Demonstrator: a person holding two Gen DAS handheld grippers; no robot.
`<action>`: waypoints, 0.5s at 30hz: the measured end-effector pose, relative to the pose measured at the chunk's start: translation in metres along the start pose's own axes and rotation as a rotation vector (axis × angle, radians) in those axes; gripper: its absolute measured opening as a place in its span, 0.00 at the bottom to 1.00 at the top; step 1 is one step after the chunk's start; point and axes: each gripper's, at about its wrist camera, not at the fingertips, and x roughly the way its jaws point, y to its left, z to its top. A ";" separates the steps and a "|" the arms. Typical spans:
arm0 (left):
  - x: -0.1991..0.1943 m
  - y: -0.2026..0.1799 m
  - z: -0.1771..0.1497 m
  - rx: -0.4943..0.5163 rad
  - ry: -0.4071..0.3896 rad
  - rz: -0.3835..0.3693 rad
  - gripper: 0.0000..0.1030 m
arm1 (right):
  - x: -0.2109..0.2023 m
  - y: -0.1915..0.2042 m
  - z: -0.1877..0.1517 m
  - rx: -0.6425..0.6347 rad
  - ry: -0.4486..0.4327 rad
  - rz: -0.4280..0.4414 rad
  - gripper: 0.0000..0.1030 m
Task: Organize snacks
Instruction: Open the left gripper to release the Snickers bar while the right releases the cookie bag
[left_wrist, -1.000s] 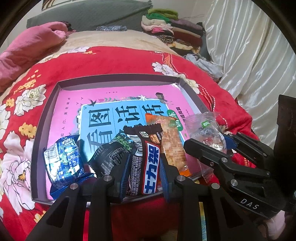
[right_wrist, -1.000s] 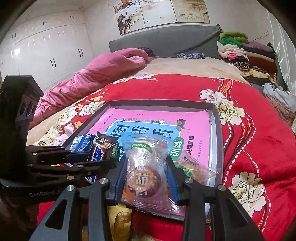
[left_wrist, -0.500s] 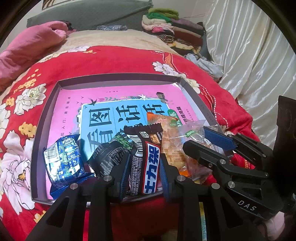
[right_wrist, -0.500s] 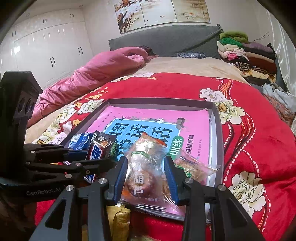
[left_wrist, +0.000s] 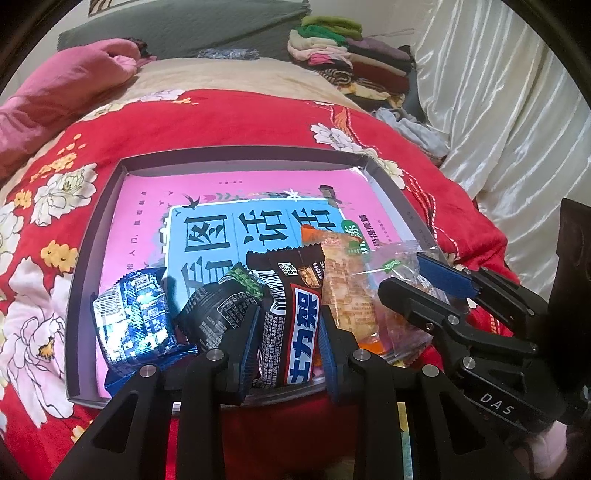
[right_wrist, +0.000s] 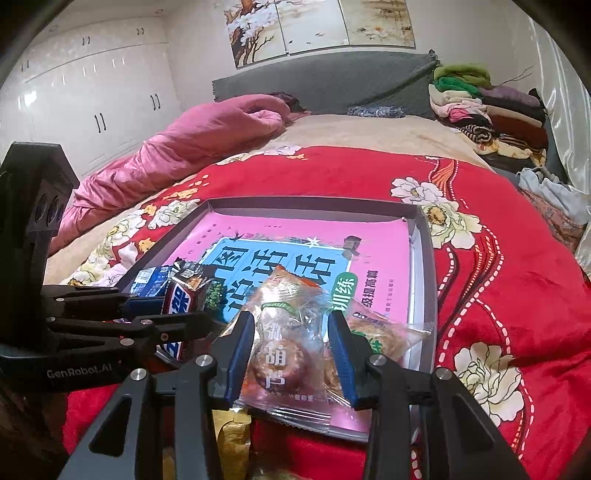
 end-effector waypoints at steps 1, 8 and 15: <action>0.000 0.001 0.000 -0.001 -0.001 0.003 0.30 | 0.000 0.000 0.000 0.002 0.000 -0.002 0.40; -0.001 0.005 0.002 -0.018 -0.008 0.005 0.30 | -0.002 -0.005 0.001 0.021 -0.009 -0.014 0.42; -0.003 0.008 0.003 -0.029 -0.020 0.011 0.31 | -0.003 -0.007 0.001 0.029 -0.013 -0.018 0.43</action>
